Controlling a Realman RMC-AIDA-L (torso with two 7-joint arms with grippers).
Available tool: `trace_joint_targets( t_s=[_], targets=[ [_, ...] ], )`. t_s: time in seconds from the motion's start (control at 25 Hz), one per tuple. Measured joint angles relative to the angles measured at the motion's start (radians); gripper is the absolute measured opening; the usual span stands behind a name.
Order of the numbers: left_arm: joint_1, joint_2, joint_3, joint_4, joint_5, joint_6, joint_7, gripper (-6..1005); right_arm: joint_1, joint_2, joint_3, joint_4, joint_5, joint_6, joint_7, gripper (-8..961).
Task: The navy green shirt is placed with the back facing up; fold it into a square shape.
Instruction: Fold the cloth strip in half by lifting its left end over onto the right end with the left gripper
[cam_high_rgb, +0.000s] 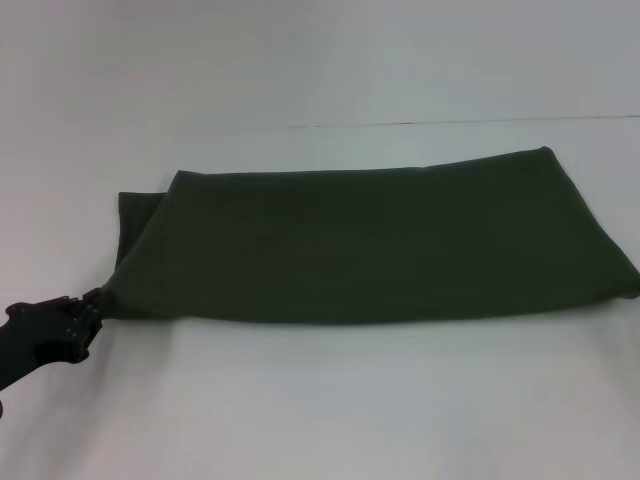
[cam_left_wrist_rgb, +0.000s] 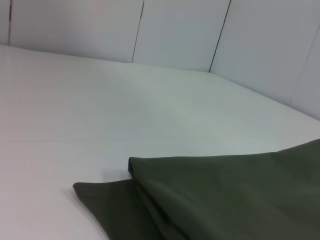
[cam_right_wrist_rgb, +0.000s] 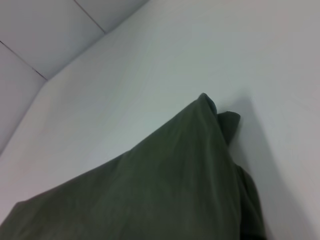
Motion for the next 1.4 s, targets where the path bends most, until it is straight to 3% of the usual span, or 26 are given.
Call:
trace_joint_targets(
  t_s=[0.4, 0.48, 0.6, 0.8, 1.08, 1.4],
  targets=[
    [0.008, 0.001, -0.025, -0.001, 0.000, 0.101, -0.037, 201, -0.017, -0.007, 0.022, -0.019, 0.018, -0.047, -0.016, 110],
    [0.009, 0.003, -0.041, -0.001, 0.000, 0.127, -0.070, 206, -0.027, -0.007, 0.025, -0.038, 0.042, -0.062, -0.019, 185],
    [0.010, 0.005, -0.073, 0.000, -0.001, 0.157, -0.108, 435, -0.047, -0.003, 0.026, -0.069, 0.089, -0.077, -0.022, 298],
    [0.011, 0.004, -0.146, -0.005, -0.001, 0.182, -0.150, 674, -0.057, -0.004, 0.026, -0.081, 0.130, -0.103, -0.036, 534],
    [0.003, 0.027, -0.133, 0.003, 0.079, 0.248, -0.397, 717, 0.002, 0.003, -0.002, -0.076, 0.140, -0.174, -0.064, 819],
    [-0.002, 0.050, -0.133, 0.001, 0.148, 0.289, -0.627, 717, 0.099, 0.007, -0.052, -0.062, 0.138, -0.144, -0.055, 899]
  ],
)
